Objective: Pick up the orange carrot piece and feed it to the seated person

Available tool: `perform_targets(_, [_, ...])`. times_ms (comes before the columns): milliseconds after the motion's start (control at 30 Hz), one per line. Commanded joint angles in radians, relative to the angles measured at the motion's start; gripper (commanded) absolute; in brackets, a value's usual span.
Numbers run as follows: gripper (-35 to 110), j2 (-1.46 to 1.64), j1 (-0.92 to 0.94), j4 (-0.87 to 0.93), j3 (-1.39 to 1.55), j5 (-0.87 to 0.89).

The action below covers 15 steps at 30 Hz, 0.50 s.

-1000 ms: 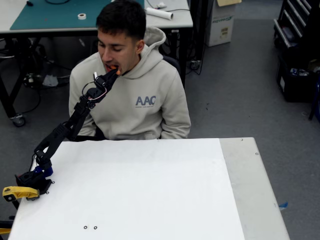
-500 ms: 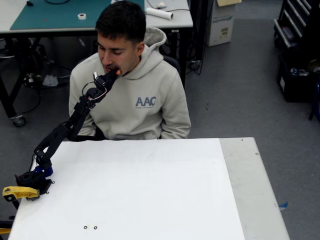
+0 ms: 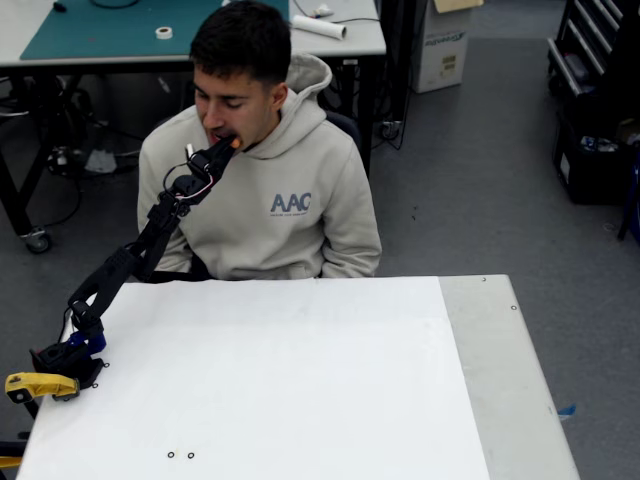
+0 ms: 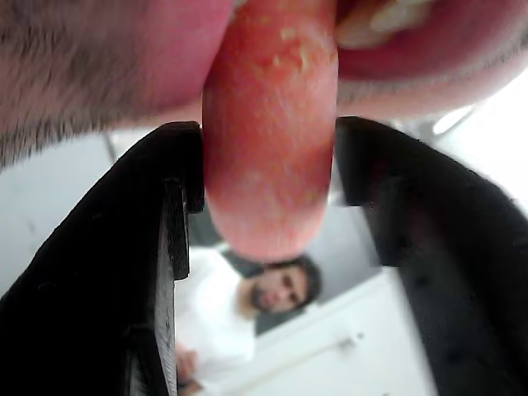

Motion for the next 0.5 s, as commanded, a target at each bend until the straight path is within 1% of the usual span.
perform_targets(0, [30, 0.066, 0.023, -0.029, -0.064, -0.005])
perform_targets(100, [34, 0.066, 0.026, -0.029, -0.064, -0.005])
perform_targets(367, [27, 0.066, 0.034, -0.029, -0.064, -0.005])
perform_targets(467, [25, 0.066, 0.086, -0.029, -0.063, -0.005])
